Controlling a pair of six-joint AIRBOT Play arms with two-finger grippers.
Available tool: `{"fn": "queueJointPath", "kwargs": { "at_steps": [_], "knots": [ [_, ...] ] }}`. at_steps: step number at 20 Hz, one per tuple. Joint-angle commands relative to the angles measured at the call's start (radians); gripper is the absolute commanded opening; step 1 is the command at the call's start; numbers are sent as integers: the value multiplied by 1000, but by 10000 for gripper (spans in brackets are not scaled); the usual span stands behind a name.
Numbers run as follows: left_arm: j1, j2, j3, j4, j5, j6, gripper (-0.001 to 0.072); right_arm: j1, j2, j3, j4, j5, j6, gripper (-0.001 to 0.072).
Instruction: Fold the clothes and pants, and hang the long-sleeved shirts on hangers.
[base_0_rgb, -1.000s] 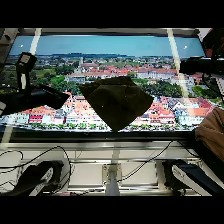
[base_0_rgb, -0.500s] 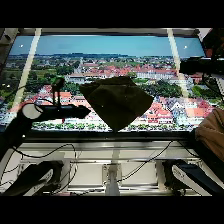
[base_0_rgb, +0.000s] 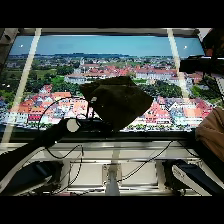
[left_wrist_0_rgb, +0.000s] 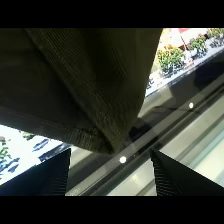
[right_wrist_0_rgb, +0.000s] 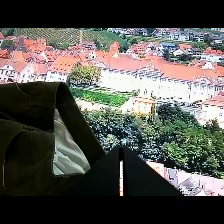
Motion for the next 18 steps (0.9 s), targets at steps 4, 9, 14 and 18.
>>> {"fn": "queueJointPath", "kwargs": {
  "at_steps": [4, 9, 14, 18],
  "knots": [
    [-56, -117, -1, -111, 108, -84, 594, 0, 5, 1, 82, 26, 1, 44],
    [-56, -164, -1, -182, 116, -85, 716, 0, 5, 1, 84, 23, 1, 48],
    [-56, -205, 19, -262, 117, -84, 712, 0, 5, 1, 94, 23, 1, 57],
    [-56, -266, 54, -333, 115, -84, 578, 0, 5, 1, 98, 23, 1, 56]
  ]
}}
